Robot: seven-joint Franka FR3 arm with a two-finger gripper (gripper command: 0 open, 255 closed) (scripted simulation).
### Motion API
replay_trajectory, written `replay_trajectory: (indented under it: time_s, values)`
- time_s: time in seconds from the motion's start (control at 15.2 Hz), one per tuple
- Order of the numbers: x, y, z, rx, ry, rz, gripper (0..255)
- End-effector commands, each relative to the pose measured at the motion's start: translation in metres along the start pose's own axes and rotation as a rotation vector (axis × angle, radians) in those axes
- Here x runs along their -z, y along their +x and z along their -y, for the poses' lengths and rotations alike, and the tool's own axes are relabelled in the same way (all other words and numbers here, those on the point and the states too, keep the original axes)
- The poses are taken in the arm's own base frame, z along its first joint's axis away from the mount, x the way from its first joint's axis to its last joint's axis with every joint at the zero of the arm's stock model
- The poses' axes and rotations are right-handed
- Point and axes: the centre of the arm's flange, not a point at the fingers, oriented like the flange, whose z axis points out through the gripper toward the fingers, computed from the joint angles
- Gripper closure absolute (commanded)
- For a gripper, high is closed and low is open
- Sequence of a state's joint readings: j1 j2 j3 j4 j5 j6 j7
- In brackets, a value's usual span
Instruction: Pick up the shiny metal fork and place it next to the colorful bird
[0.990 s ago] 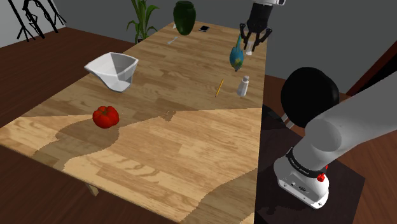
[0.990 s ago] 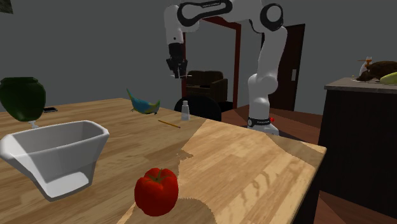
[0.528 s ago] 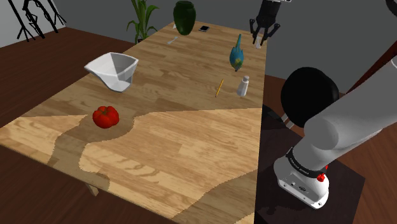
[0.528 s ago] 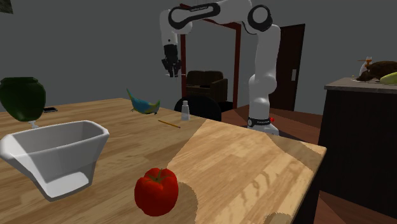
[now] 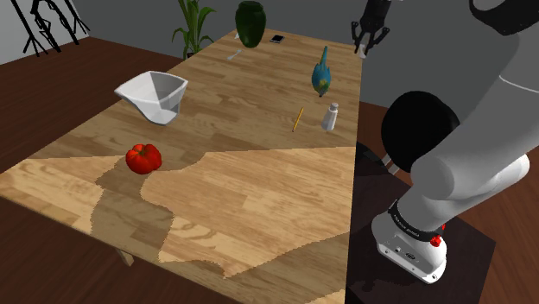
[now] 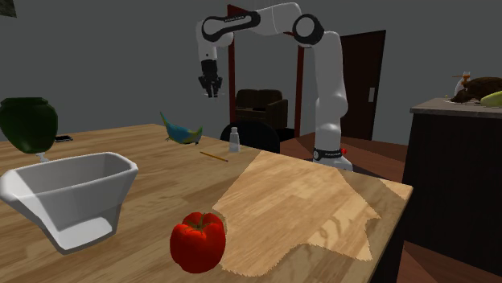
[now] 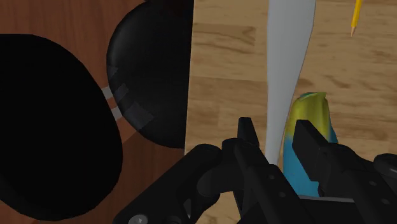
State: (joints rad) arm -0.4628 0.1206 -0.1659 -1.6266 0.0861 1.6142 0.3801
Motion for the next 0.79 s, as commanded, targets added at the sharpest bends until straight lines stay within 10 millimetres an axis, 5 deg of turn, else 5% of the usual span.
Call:
replay_trajectory:
  time_s: [0.0,0.13,0.73]
  values:
    - [0.006,0.024,-0.013,0.001,0.0,-0.001,255]
    - [0.011,0.051,-0.025,0.001,0.0,-0.001,255]
    - [-0.036,0.058,-0.025,0.001,0.0,-0.001,255]
